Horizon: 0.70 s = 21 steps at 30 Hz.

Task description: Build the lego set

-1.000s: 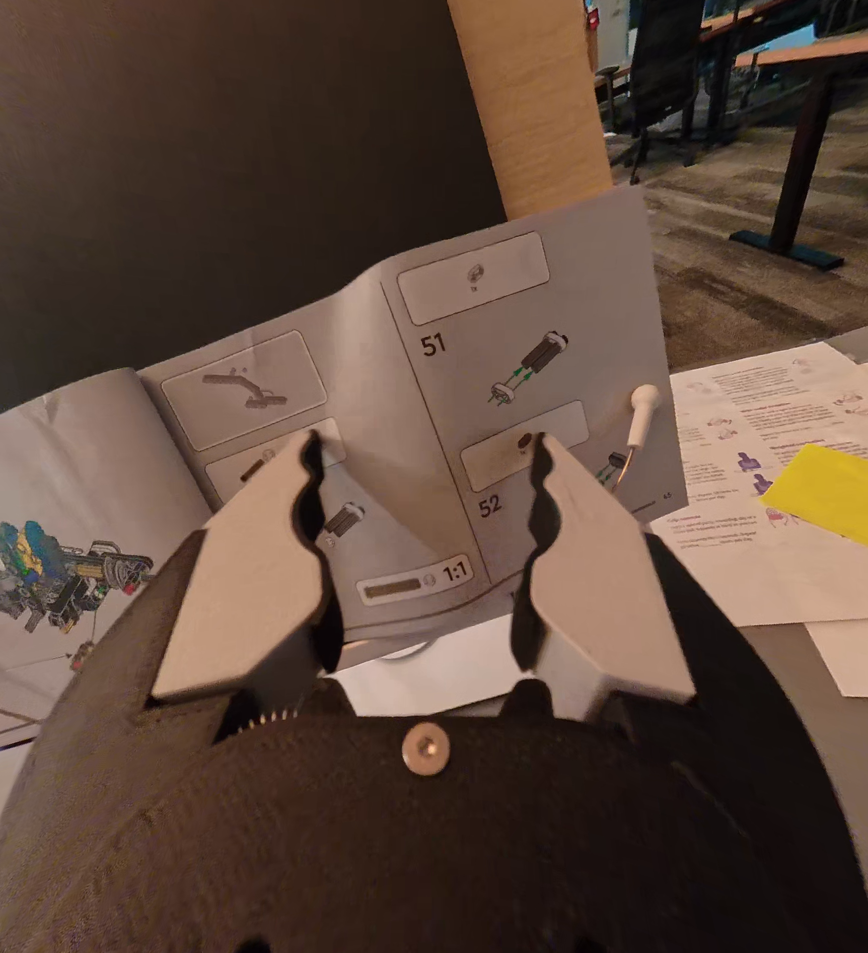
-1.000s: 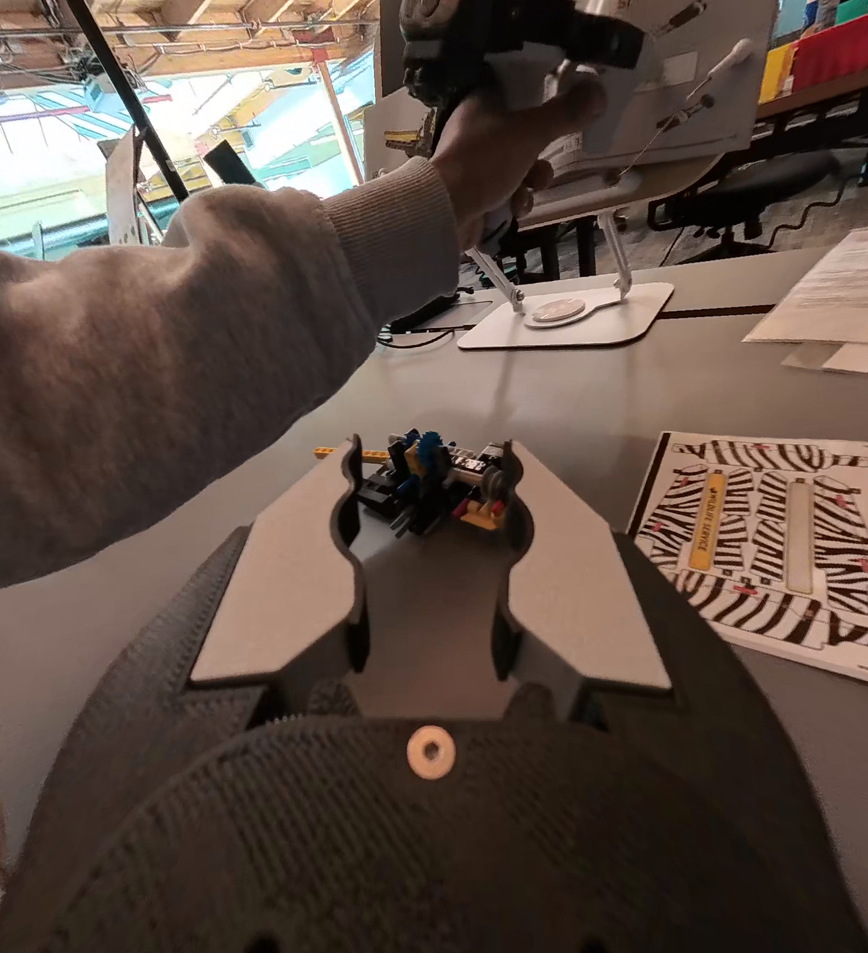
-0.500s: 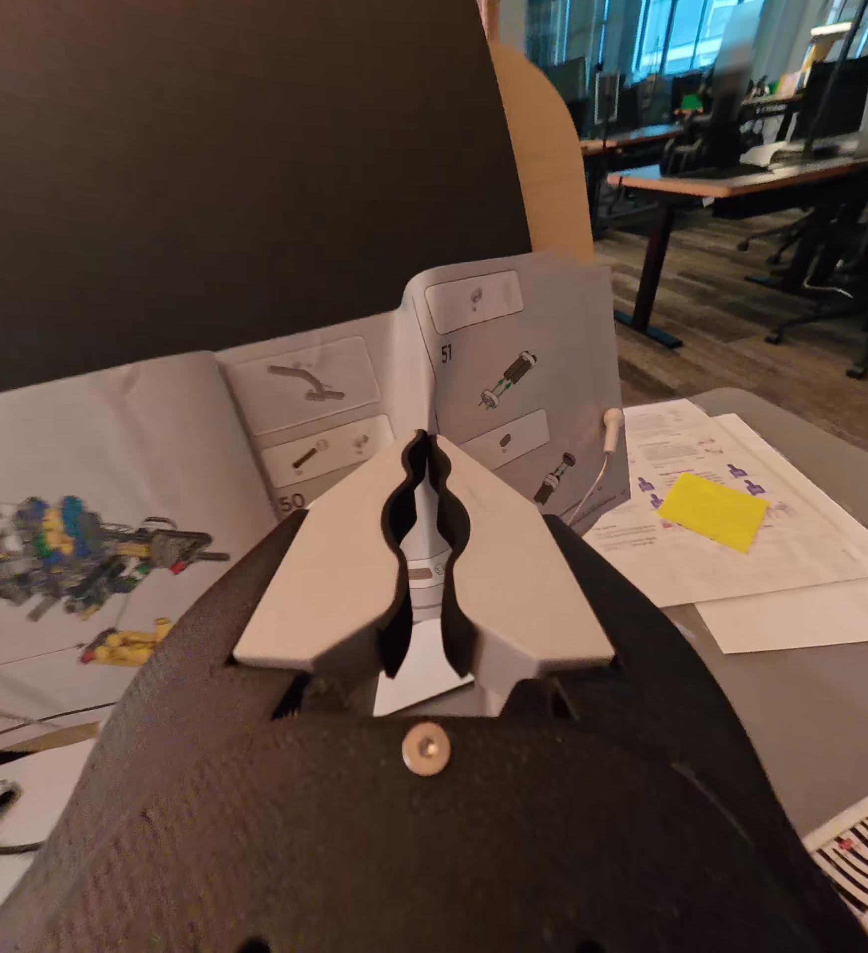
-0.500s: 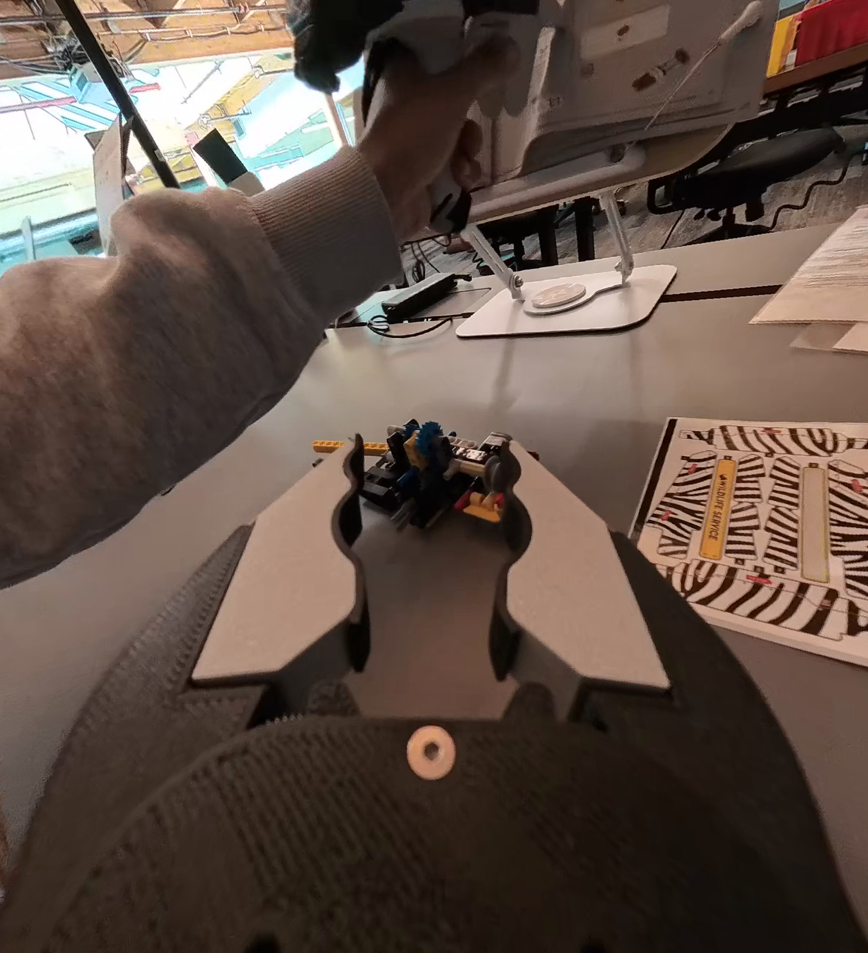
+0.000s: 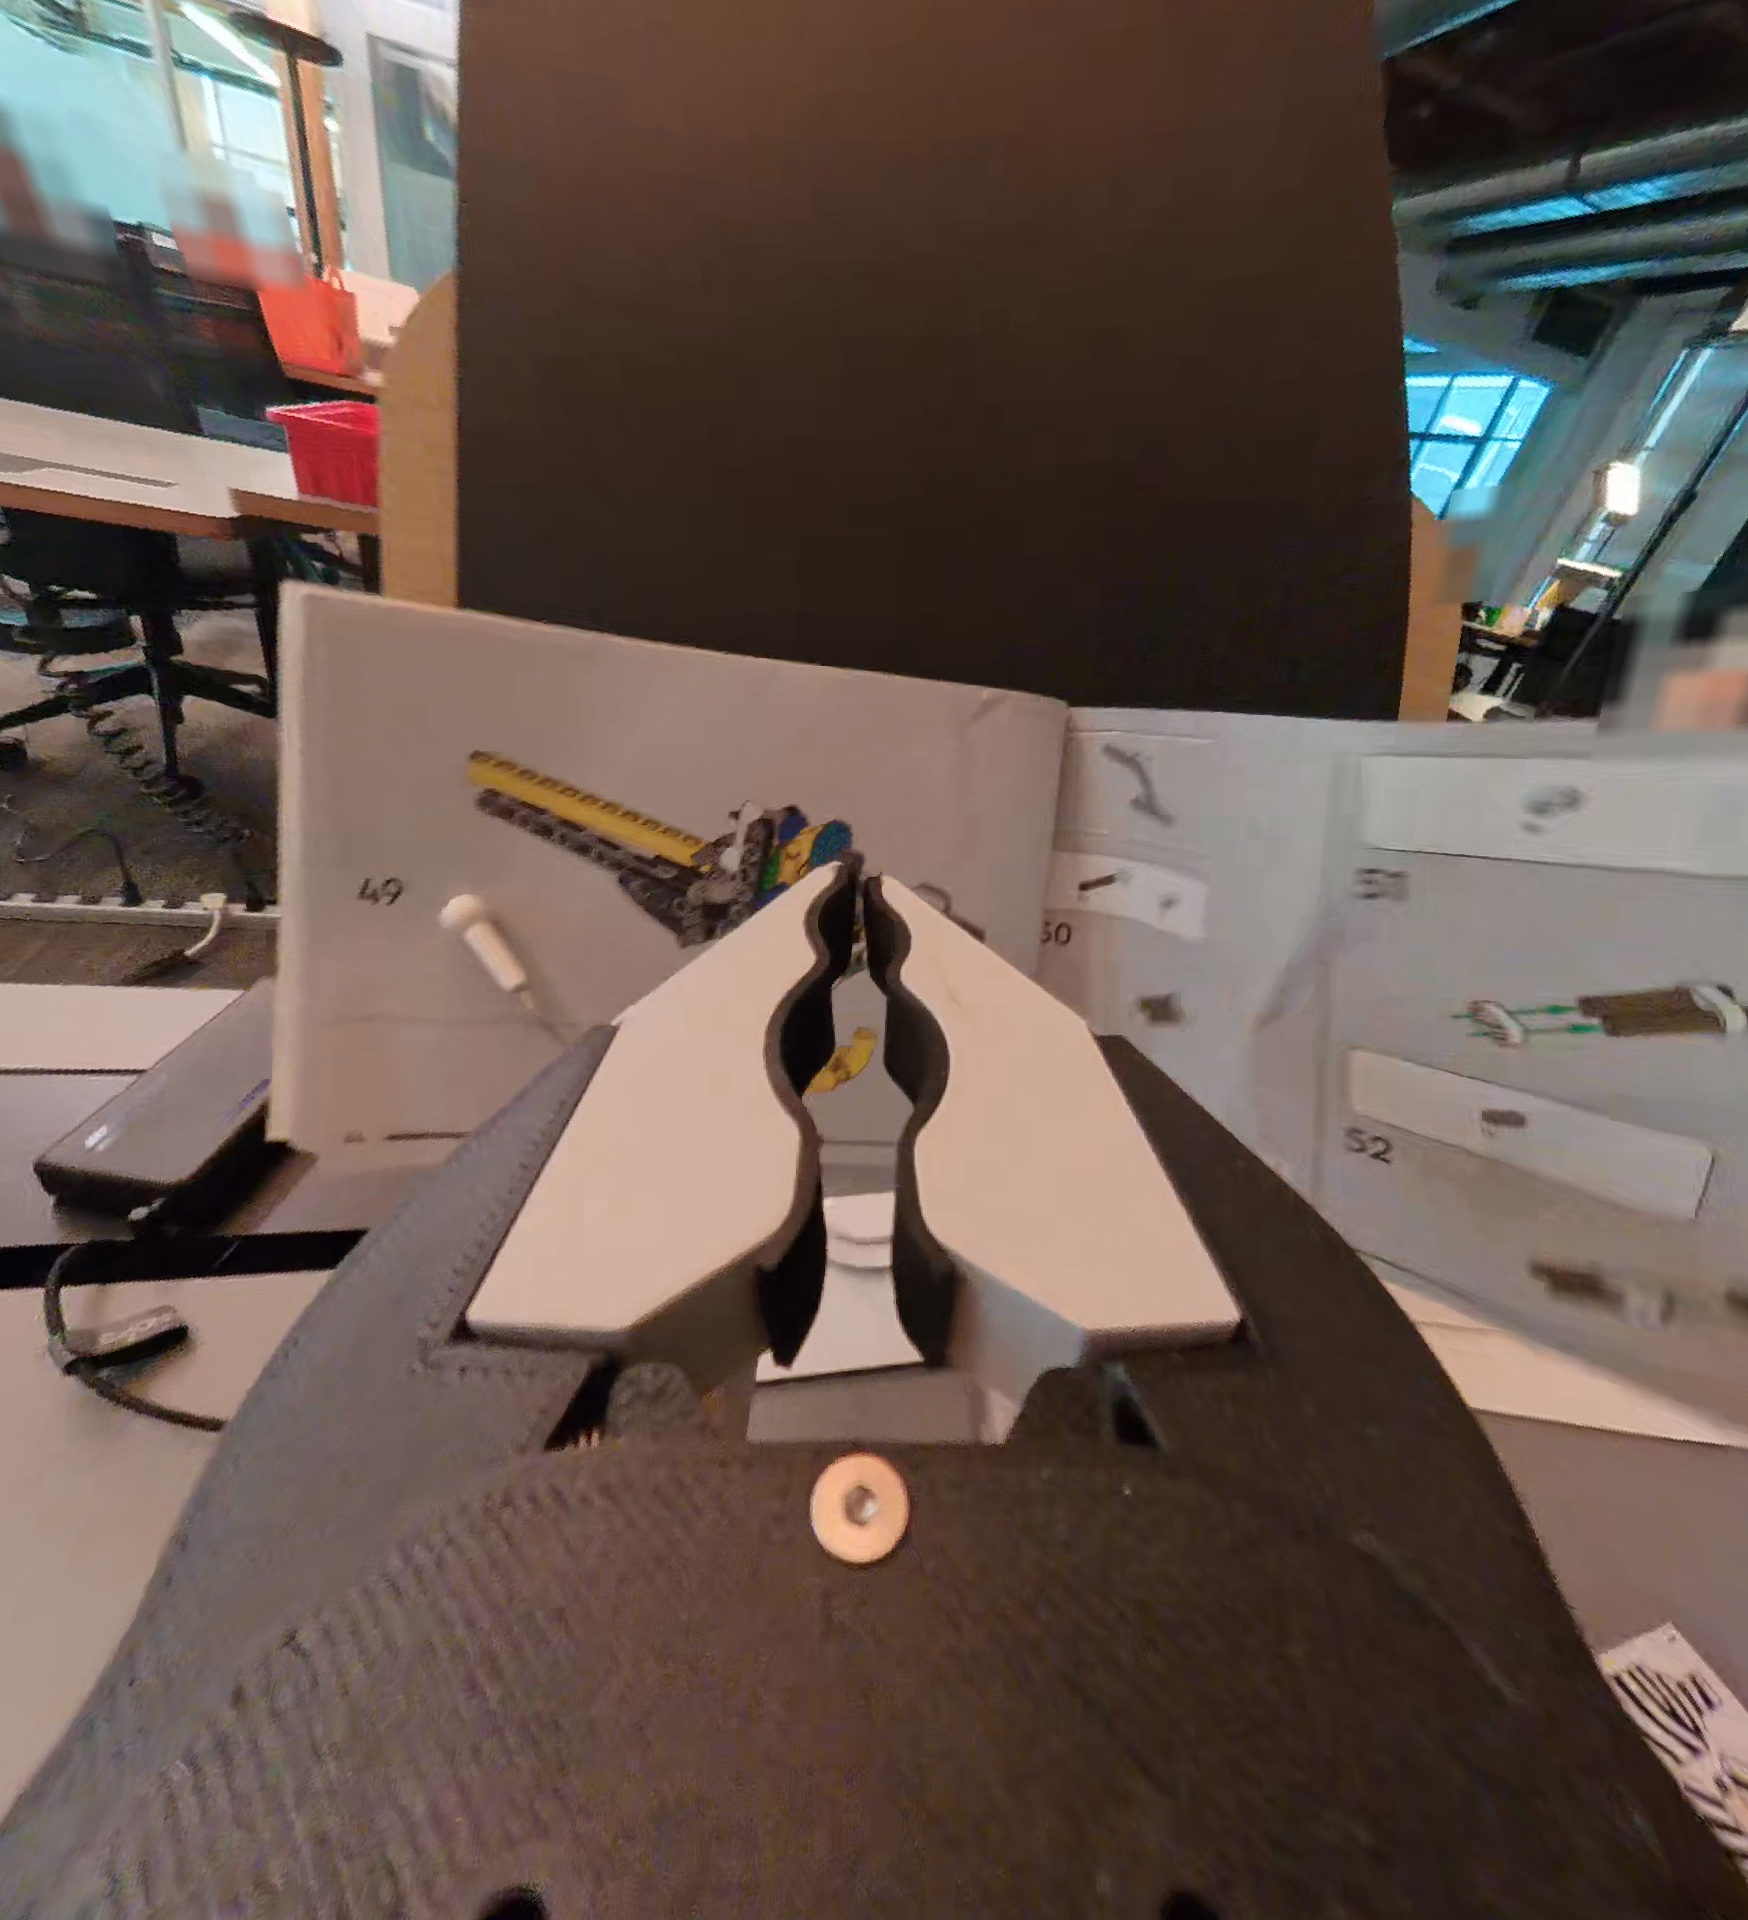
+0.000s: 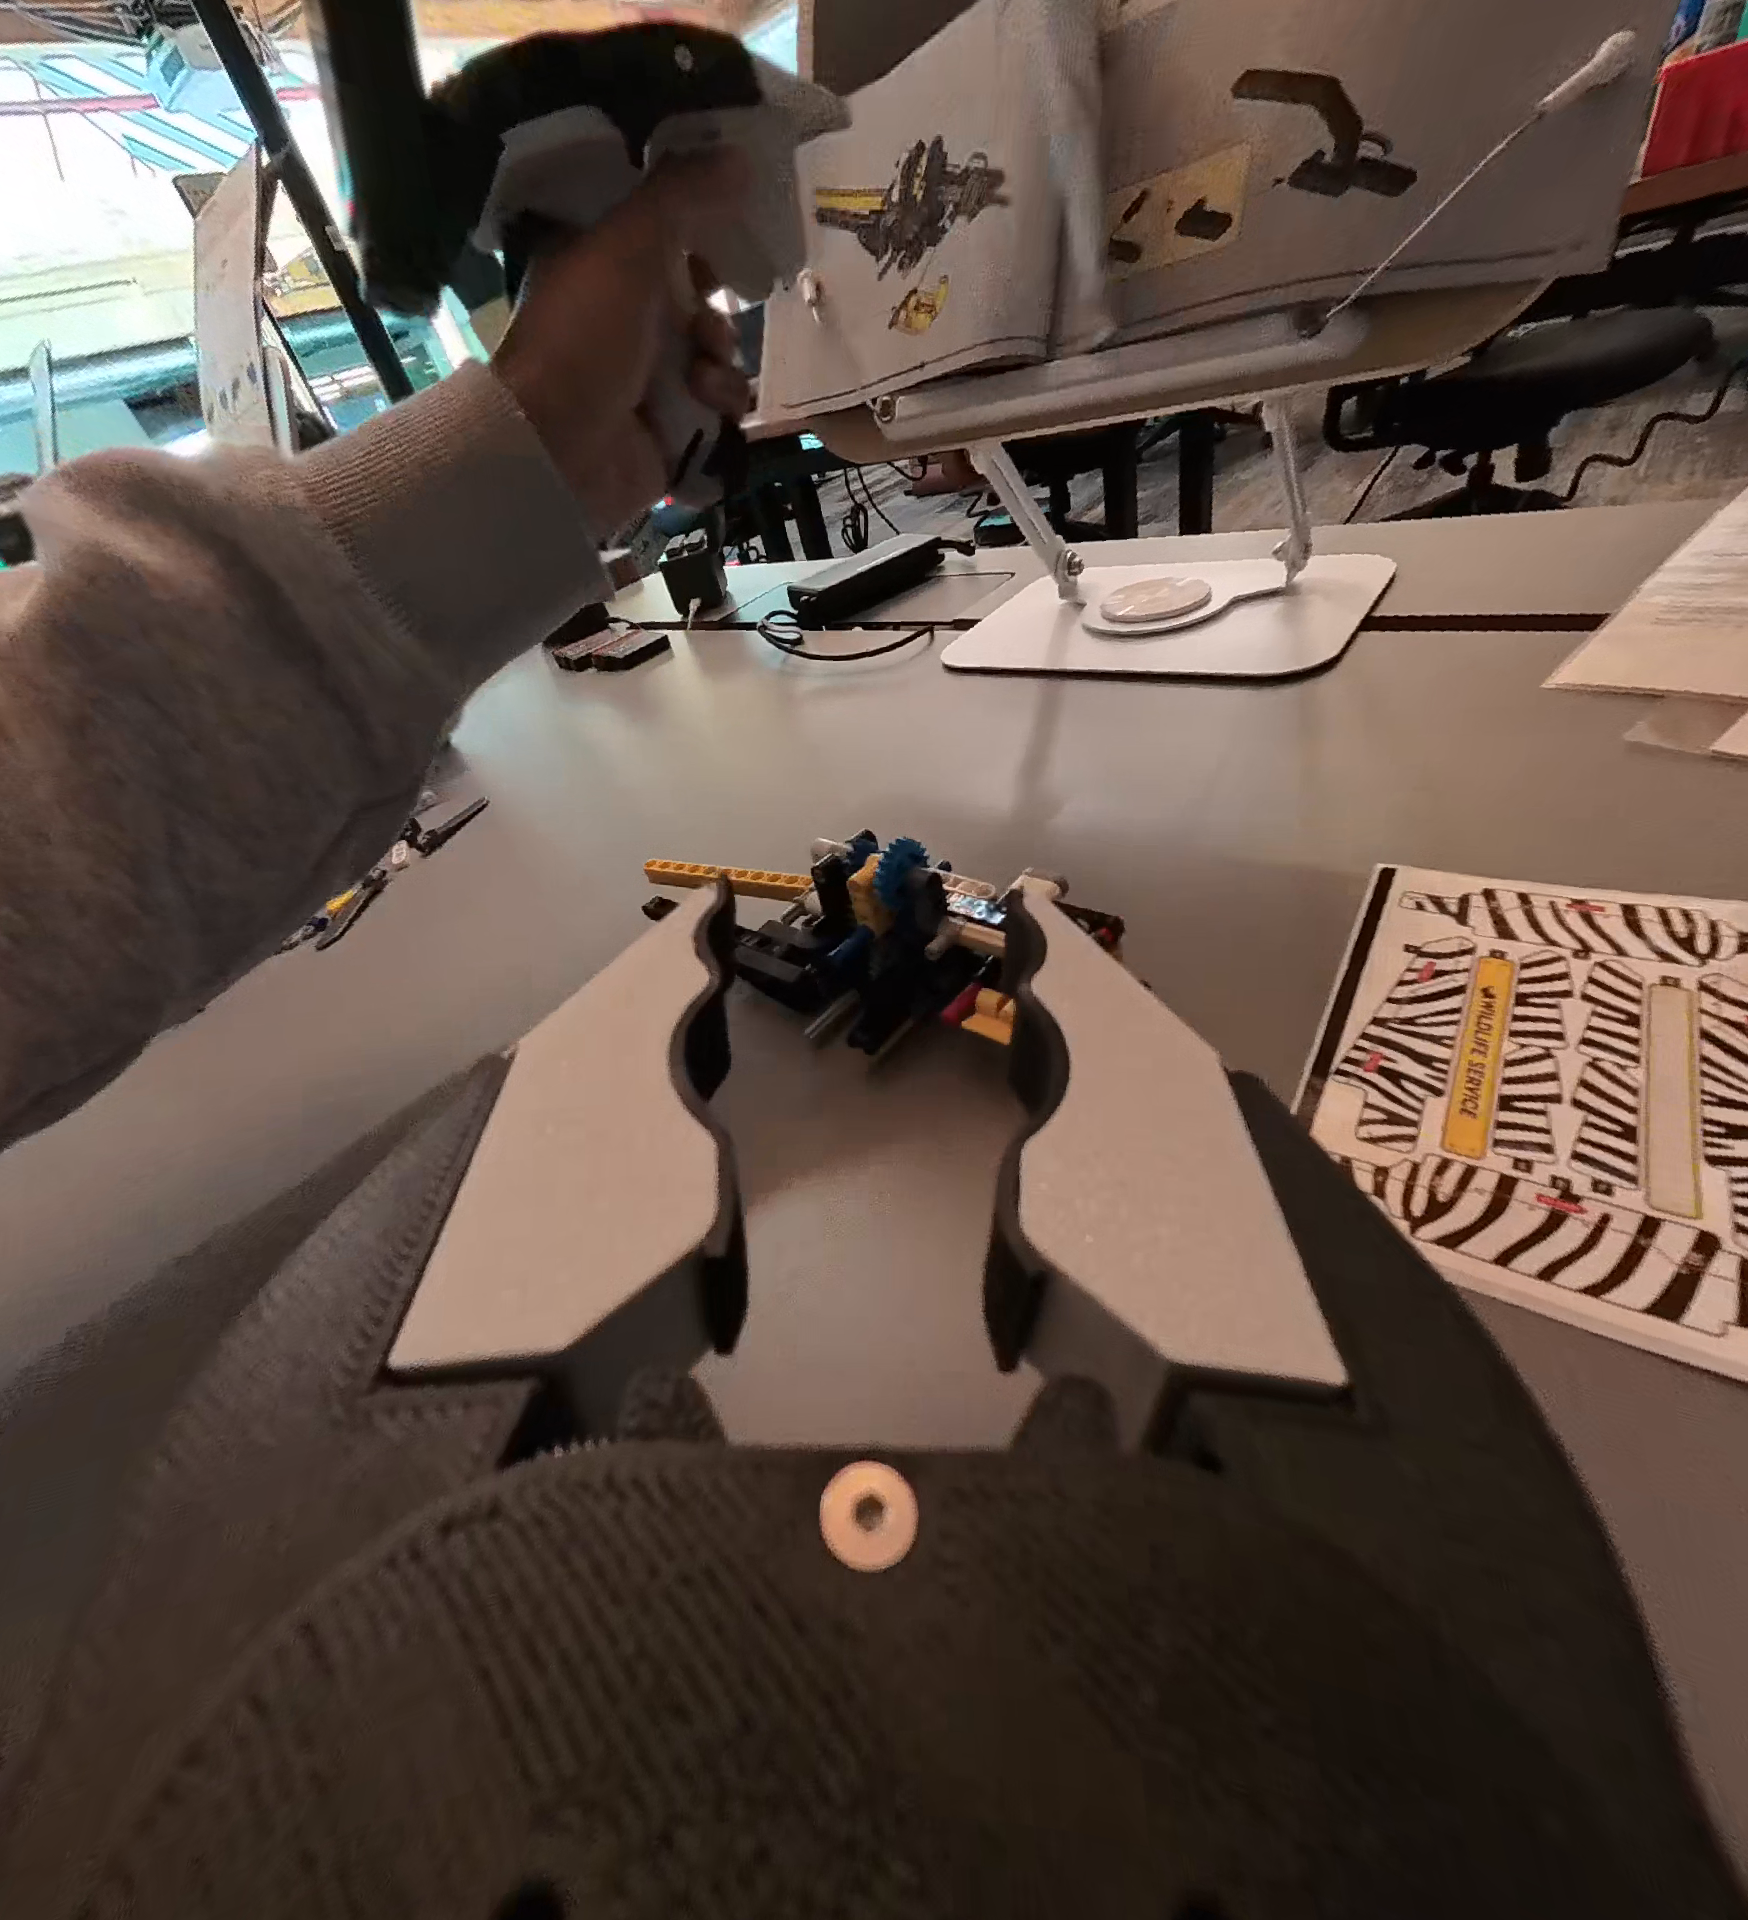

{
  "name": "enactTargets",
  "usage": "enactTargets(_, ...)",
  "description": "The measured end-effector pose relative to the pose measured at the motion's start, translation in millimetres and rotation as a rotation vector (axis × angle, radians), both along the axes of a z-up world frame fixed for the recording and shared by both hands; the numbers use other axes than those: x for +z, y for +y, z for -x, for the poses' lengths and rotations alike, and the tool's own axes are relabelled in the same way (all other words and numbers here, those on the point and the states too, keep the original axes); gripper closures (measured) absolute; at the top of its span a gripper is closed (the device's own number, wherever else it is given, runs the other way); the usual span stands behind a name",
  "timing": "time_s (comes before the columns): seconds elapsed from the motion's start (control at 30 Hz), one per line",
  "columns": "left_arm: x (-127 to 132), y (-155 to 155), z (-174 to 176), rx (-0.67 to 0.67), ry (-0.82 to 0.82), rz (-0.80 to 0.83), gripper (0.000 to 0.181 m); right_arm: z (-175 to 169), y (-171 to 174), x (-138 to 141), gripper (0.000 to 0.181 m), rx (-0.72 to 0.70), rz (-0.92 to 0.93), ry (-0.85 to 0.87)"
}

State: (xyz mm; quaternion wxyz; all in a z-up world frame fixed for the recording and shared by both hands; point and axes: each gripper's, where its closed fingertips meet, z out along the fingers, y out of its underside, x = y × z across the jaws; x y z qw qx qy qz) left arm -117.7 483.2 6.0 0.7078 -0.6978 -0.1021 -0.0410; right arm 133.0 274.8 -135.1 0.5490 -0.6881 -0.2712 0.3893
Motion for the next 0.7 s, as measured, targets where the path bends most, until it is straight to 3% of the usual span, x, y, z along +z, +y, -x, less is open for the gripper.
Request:
enactTargets(0.13,-18.3,-18.3,9.6,-0.024,-0.044,0.018,0.178,2.7,5.7,1.7,0.129,-0.005,-0.025,-0.021)
enactTargets(0.27,-29.9,-26.6,12.8,-0.070,-0.087,0.022,0.177,-3.5,43.5,24.0,0.127,-0.072,-0.179,-0.138)
enactTargets(0.37,-30.0,-26.8,11.4,-0.114,-0.116,0.008,0.176,-8.4,106.3,76.3,0.137,-0.168,-0.388,-0.223)
enactTargets(0.47,-28.0,-23.9,5.1,-0.166,-0.147,-0.010,0.175,-10.2,202.4,118.5,0.135,-0.324,-0.466,-0.313)
enactTargets(0.53,-26.9,-20.6,0.5,-0.195,-0.165,-0.017,0.174,19.7,241.1,130.8,0.125,-0.199,-0.391,-0.236)
enactTargets(0.6,-25.6,-16.2,-1.9,-0.219,-0.161,-0.019,0.173,66.4,228.5,141.4,0.114,0.127,-0.271,-0.071)
enactTargets(0.63,-25.0,-13.7,-1.4,-0.226,-0.152,-0.017,0.172,79.7,223.7,146.1,0.120,0.199,-0.225,-0.022)
enactTargets(0.7,-22.7,-8.0,4.7,-0.221,-0.135,-0.017,0.168,94.3,224.3,147.9,0.162,0.184,-0.242,-0.037)
